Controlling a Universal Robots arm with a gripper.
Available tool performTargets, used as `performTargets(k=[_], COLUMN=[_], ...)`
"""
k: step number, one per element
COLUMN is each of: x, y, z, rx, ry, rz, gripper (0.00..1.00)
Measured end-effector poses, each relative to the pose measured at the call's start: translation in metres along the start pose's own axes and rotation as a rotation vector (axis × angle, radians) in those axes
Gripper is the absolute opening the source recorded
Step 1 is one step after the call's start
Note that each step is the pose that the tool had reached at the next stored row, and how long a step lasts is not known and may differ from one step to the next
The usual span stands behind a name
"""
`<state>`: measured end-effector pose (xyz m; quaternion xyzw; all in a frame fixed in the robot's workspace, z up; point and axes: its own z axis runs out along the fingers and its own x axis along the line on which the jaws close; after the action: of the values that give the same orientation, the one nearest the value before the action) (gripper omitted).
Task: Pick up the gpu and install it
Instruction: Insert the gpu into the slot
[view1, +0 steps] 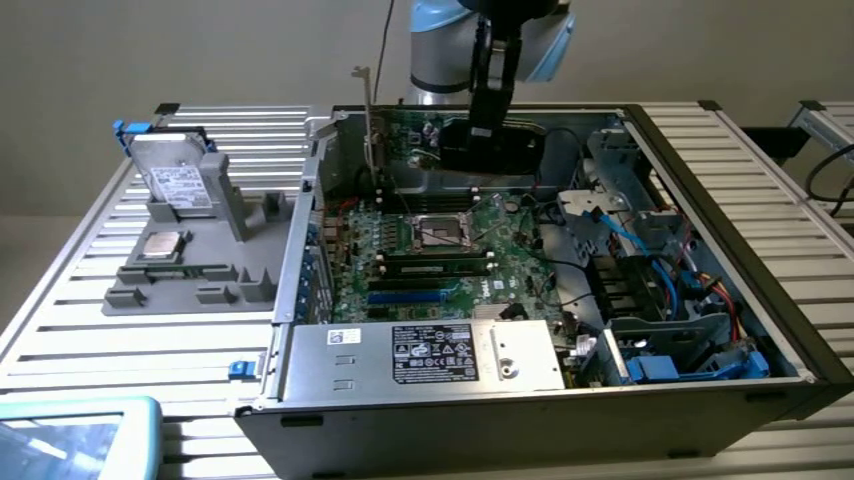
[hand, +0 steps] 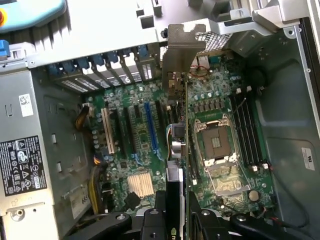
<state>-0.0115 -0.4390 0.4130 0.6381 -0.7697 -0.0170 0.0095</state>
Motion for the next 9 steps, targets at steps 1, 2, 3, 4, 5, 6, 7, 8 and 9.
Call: performTargets(k=[1, 2, 3, 4, 5, 6, 7, 8, 9], x=[0.0000, 0.0000, 0.0000, 0.0001, 0.0001, 0.0001, 0.0001, 0.0001, 0.0001], y=[0.0000, -0.0001, -0.0001, 0.0000, 0.0000, 0.0000, -0.0001, 0.0000, -0.0001], z=[0.0008, 0.0014, 0.0020, 0.0026, 0.0032, 0.0036, 0.0042, 0.0046, 0.0046], rx=[0.0020, 0.0028, 0.0029, 0.0031, 0.0034, 0.0033, 0.0036, 0.0034, -0.0004], ry=[0.0006, 0.0009, 0.0015, 0.0030, 0.0047, 0.0056, 0.0069, 0.0102, 0.0122], rz=[-0.019, -0.034, -0.048, -0.061, -0.073, -0.083, -0.089, -0.090, -0.090], gripper=[0.27, 0.27, 0.27, 0.27, 0.27, 0.27, 0.27, 0.27, 0.27])
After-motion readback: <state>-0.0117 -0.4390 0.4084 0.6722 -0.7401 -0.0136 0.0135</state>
